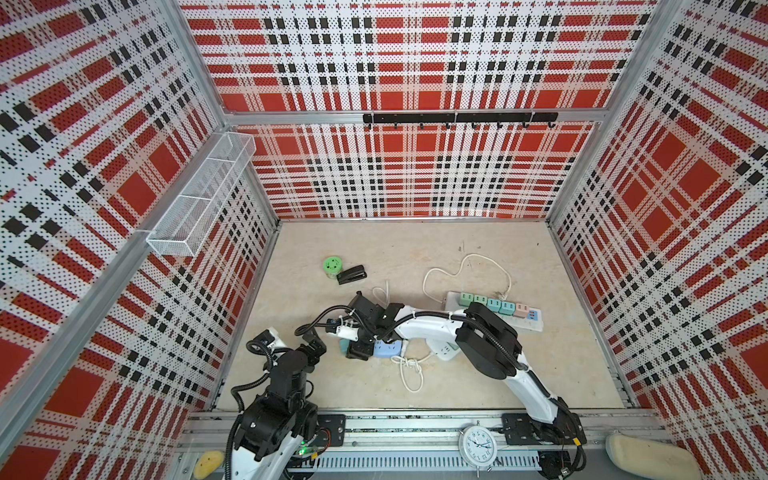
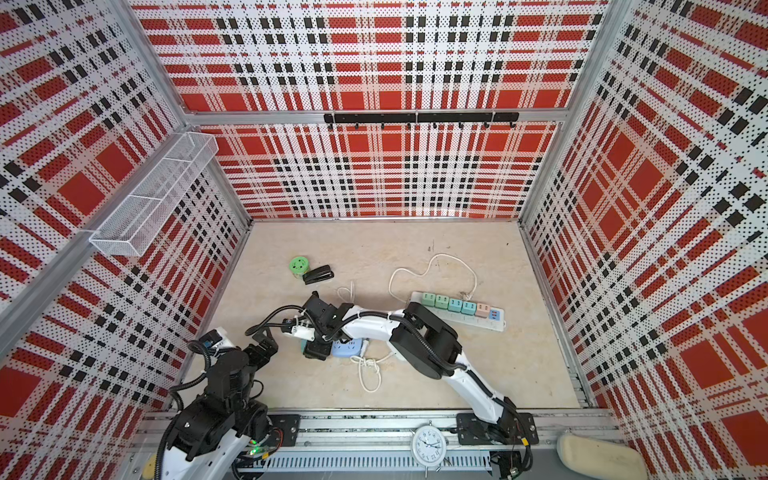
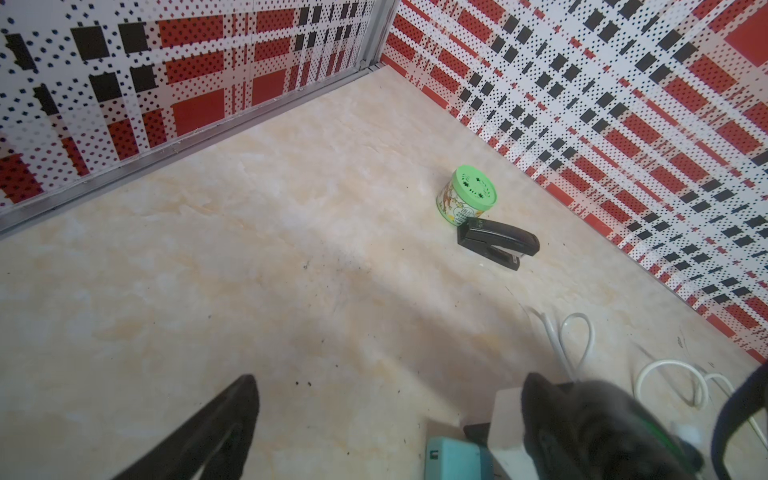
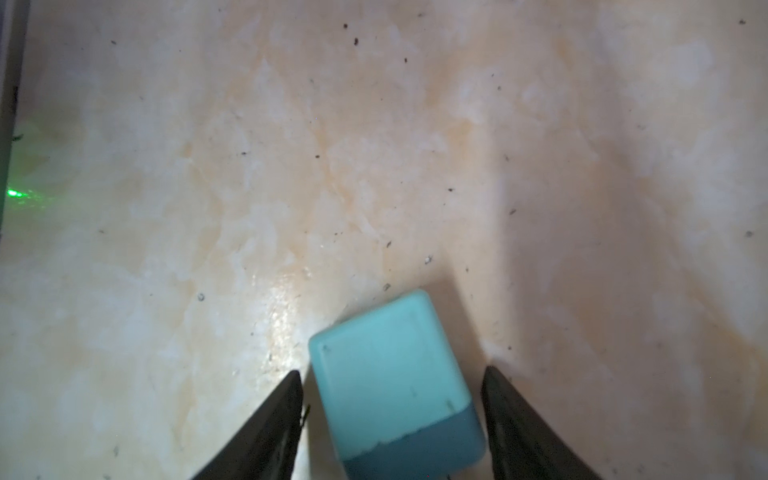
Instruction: Insert the plug
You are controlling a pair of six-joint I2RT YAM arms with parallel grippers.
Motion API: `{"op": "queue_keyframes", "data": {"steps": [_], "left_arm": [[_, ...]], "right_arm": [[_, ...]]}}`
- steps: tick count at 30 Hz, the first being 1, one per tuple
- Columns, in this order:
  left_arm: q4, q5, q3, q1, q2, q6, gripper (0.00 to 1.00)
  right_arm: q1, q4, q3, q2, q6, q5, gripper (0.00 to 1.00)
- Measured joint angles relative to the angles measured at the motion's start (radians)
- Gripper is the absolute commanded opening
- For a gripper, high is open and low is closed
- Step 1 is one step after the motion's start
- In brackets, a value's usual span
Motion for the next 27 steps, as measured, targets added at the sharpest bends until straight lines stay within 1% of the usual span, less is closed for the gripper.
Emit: {"op": "queue_keyframes", "data": {"steps": [2,7,10,12,18,21,24,27], "left_arm": [[0.000,0.001,0.000,0.000,0.000,0.000,0.99],[0.000,0.005,0.000,0.000,0.000,0.004,0.99],[0.003,0.015,0.000,0.000,0.000,0.012,0.99],[0.005,0.021,0.000,0.000,0.000,0.021,0.99],[0.006,0.029,0.000,0.000,0.000,0.030,0.99],[0.011,0.036,0.000,0.000,0.000,0.034,0.99],[0.018,0.052,0.000,0.000,0.000,0.045,0.99],[0.019,0.059,0.000,0.000,0.000,0.049,0.99]], "right_arm": [[0.000,0.000,0.000,0.000,0.001,0.007,0.56],[0.006,0.019,-0.009,0.000,0.005,0.026,0.54],[0.012,0.032,-0.010,0.000,0.010,0.035,0.61],[0.016,0.042,-0.010,0.003,0.013,0.037,0.61],[0.021,0.062,0.009,0.022,0.029,0.031,0.43],[0.022,0.070,0.006,0.022,0.035,0.032,0.36],[0.022,0.119,-0.029,0.010,0.047,0.034,0.33],[0.022,0.163,-0.087,-0.020,0.066,0.039,0.26]]}}
